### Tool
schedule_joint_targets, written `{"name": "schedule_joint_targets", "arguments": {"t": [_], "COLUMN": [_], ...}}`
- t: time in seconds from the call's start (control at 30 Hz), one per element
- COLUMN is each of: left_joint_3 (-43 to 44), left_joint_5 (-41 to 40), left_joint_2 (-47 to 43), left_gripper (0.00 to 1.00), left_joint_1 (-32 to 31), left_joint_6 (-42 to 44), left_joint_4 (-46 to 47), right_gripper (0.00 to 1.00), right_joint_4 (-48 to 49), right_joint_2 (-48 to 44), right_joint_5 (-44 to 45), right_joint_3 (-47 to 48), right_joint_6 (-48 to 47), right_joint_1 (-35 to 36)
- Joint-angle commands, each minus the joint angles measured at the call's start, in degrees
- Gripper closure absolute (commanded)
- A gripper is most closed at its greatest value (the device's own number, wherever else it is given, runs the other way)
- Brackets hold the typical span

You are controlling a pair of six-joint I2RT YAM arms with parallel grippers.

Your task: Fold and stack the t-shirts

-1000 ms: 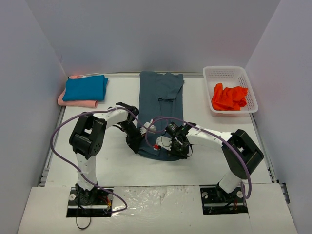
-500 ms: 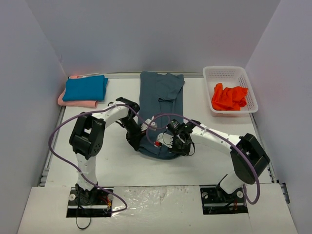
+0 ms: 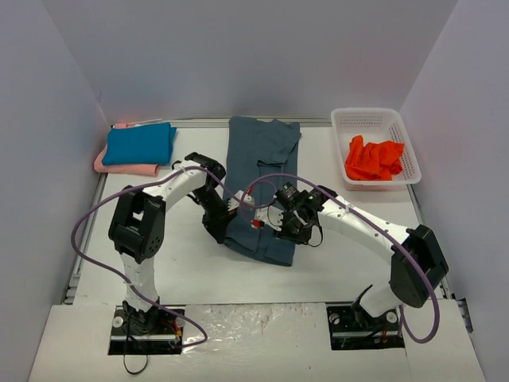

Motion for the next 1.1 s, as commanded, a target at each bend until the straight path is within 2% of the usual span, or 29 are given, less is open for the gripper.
{"name": "schedule_joint_targets", "arguments": {"t": [0.0, 0.1, 0.17, 0.53, 1.07], "left_joint_3": [-0.12, -1.00, -1.36, -0.83, -0.57], "left_joint_5": [2.64, 3.43, 4.92, 5.81, 5.46], "left_joint_2": [-3.10, -1.96, -1.25, 2.26, 3.85], "left_gripper": [0.98, 0.97, 0.98, 0.98, 0.98], "left_joint_1": [0.46, 0.55, 0.64, 0.99, 1.34], "left_joint_6": [2.04, 2.74, 2.92, 1.08, 0.46], "left_joint_4": [-3.42, -3.06, -2.71, -0.95, -0.33], "right_gripper": [0.77, 0.67, 0.65, 0.64, 0.58], "right_joint_4": [-3.60, -2.56, -1.67, 1.23, 3.17], "right_joint_2": [-1.19, -0.48, -0.04, 6.28, 10.41], "right_joint_5": [-2.80, -6.67, -8.07, -9.84, -8.26], "right_joint_3": [-0.30, -0.56, -0.74, -1.36, -5.75], "right_joint_6": [-1.04, -1.49, -1.31, -2.19, -2.54], "right_joint_1": [-0.34, -0.25, -0.07, 3.35, 3.53]}}
